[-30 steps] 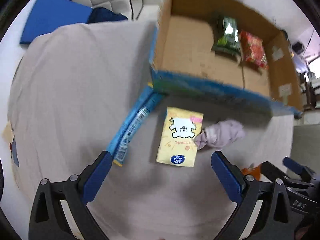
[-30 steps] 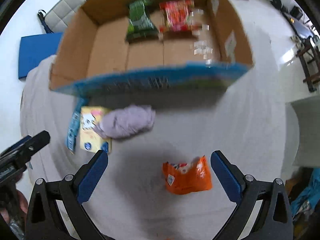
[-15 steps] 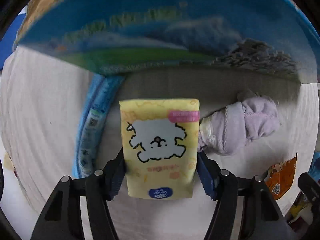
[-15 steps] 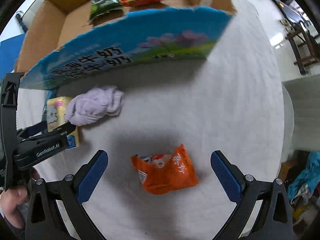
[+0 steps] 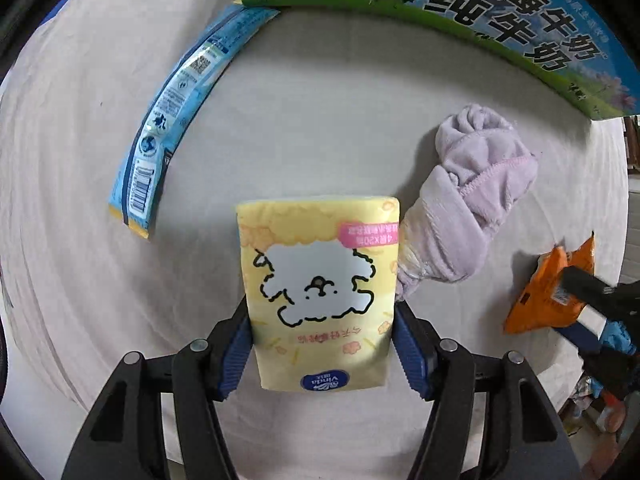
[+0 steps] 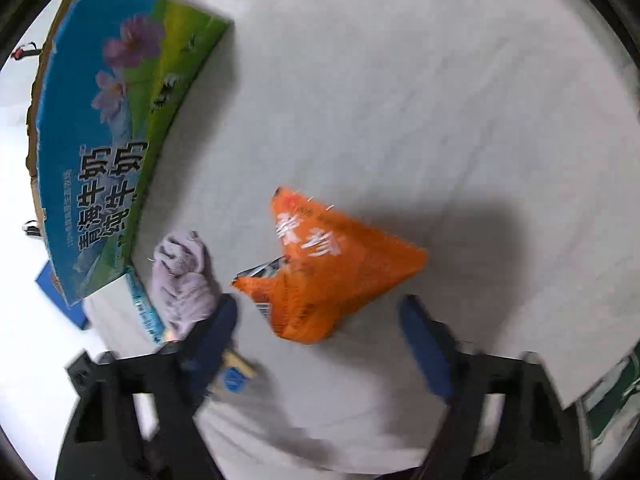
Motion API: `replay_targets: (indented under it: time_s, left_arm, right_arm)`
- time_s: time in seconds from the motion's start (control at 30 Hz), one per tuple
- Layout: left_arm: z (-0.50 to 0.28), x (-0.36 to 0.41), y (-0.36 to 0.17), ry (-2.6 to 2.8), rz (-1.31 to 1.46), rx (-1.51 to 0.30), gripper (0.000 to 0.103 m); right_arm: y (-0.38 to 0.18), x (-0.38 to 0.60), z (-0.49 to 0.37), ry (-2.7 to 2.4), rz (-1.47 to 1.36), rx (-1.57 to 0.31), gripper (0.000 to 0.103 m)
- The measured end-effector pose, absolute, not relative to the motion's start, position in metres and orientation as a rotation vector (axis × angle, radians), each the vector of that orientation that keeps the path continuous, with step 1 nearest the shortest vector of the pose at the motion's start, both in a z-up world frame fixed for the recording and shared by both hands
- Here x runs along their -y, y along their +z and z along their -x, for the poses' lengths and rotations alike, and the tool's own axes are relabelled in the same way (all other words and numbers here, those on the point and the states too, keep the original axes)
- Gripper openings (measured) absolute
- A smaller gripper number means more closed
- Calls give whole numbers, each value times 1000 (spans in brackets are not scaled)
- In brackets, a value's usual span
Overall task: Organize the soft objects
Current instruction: 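Grasp the yellow tissue pack with the left gripper while the right grasps the orange bag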
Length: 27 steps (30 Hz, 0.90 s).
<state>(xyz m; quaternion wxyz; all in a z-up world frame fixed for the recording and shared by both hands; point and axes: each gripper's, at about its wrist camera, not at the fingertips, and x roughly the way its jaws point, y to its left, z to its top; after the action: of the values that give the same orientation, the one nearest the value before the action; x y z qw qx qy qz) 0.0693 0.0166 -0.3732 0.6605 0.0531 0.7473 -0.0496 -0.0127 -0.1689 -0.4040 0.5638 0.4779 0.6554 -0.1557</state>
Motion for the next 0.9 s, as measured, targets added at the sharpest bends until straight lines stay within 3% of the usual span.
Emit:
replay_targets:
  time_s: [0.03,0.33,0.4,0.53,0.9]
  left_arm:
    - [-69,-16,-374,-114,-124,-1691,62]
    - [-100,-18,-395,-126,-96,-1726,63]
    - [-100,-18,-399,-124,-99,-1719,63]
    - [-88,-15,-399,-137,-122,-1720,63]
    - [-51,-48,-397,-131,-23,-1681,61]
  right_arm:
    - [-406,166,9,-353,-1098,-1553,53]
    - [-393,101,-54,-93,-246,-1835,51]
    - [-389,98,-56,-92,-218,-1811,52]
    - [-383,104,-50,-118,-337,-1752,63]
    - [-389,134,-40,-197,-532,-1672,58]
